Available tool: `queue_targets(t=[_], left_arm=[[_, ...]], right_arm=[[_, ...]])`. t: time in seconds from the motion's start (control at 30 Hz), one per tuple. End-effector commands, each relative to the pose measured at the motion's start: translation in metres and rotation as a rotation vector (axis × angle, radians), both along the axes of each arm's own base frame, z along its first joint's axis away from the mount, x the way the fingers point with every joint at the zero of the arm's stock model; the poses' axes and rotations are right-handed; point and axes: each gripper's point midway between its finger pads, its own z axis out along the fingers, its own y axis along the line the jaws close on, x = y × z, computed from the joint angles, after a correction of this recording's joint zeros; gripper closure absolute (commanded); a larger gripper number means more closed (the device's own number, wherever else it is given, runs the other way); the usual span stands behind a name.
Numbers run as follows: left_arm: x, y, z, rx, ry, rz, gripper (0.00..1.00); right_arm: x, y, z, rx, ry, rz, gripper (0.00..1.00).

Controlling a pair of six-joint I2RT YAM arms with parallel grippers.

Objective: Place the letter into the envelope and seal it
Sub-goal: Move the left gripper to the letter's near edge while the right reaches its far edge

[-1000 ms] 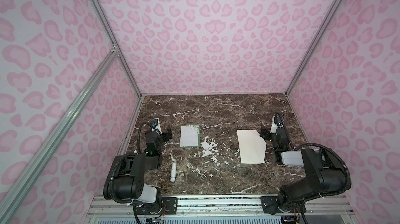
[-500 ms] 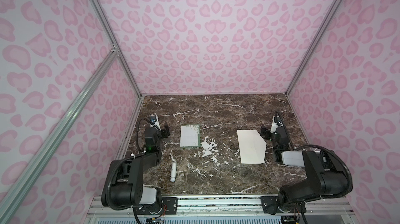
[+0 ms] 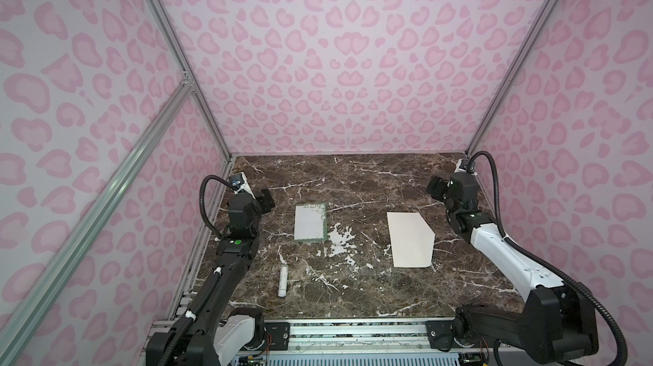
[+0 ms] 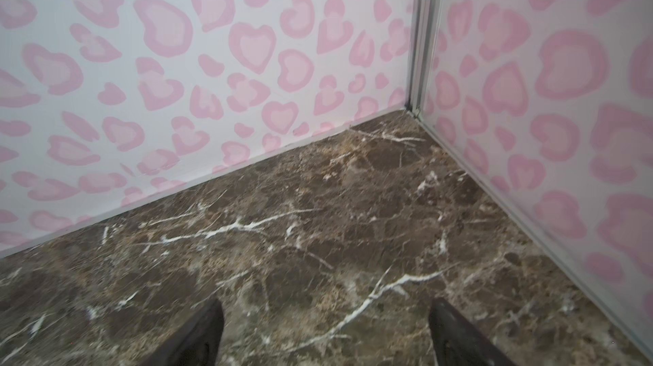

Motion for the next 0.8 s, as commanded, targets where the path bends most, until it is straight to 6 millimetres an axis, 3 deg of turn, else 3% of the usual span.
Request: queue_targets(t=[0.0, 0.17, 0.4, 0.57, 0.77], left_arm=[[-0.024, -0.015, -0.021, -0.106, 0.159, -0.046, 0.17], [-0.055, -0.042, -0.023, -0.180, 0.221, -0.165, 0.22], [-0.082, -0.079, -0.045, -0.356, 0.284, -0.332, 0.21], [-0.082, -0.112, -0.056, -0.483, 0.364, -0.481, 0.21], [-0.071, -0.123, -0.064, -0.517, 0.420, -0.518, 0.21]], right_arm=[[-0.017, 0.030, -0.023, 0.077, 0.119, 0.056, 0.08], [-0.040, 0.082, -0.036, 0.029, 0.221, 0.164, 0.08], [-0.078, 0.170, -0.052, 0.151, 0.273, 0.332, 0.10], [-0.100, 0.227, -0.060, 0.240, 0.306, 0.417, 0.11], [-0.110, 0.279, -0.072, 0.354, 0.362, 0.482, 0.14]])
